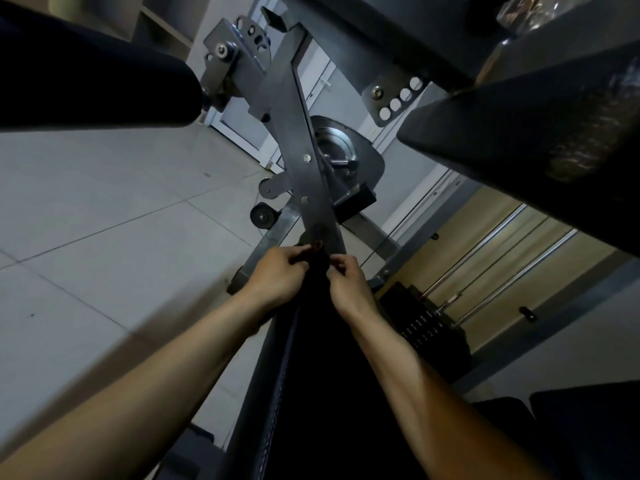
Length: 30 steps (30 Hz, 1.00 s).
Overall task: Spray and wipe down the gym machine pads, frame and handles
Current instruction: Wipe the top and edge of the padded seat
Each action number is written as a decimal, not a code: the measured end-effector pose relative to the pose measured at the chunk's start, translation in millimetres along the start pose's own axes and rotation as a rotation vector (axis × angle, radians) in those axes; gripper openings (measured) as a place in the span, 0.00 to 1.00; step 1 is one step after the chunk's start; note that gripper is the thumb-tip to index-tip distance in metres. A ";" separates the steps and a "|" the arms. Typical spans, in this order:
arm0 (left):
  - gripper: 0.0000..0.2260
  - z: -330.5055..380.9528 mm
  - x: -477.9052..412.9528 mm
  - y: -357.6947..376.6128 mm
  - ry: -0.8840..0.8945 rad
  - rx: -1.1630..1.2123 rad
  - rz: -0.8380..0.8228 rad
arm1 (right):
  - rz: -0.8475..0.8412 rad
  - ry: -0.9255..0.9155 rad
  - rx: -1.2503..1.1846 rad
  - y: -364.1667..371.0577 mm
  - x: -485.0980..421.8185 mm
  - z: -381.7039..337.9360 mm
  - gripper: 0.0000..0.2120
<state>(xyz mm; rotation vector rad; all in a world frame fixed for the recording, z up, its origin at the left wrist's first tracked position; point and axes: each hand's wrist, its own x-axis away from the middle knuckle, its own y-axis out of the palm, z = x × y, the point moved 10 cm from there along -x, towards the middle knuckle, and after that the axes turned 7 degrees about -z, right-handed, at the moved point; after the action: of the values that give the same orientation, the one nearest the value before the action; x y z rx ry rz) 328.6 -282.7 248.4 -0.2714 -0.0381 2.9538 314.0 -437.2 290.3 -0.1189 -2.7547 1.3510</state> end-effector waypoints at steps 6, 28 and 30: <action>0.19 7.5 -38.3 4.4 0.034 -0.040 0.023 | -0.025 -0.026 0.071 7.3 7.3 1.3 0.19; 0.20 32.1 -114.4 14.5 0.143 -0.345 -0.128 | 0.230 -0.066 0.034 -8.2 14.4 23.2 0.11; 0.19 33.1 -118.6 15.8 0.096 -0.358 -0.128 | 0.296 -0.004 0.067 -15.0 13.5 30.5 0.05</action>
<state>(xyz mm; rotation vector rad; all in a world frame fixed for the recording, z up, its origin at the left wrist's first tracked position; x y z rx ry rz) 434.6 -319.4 301.4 -0.4397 -0.5524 2.7865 297.0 -468.9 284.0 -0.5397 -2.7744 1.5046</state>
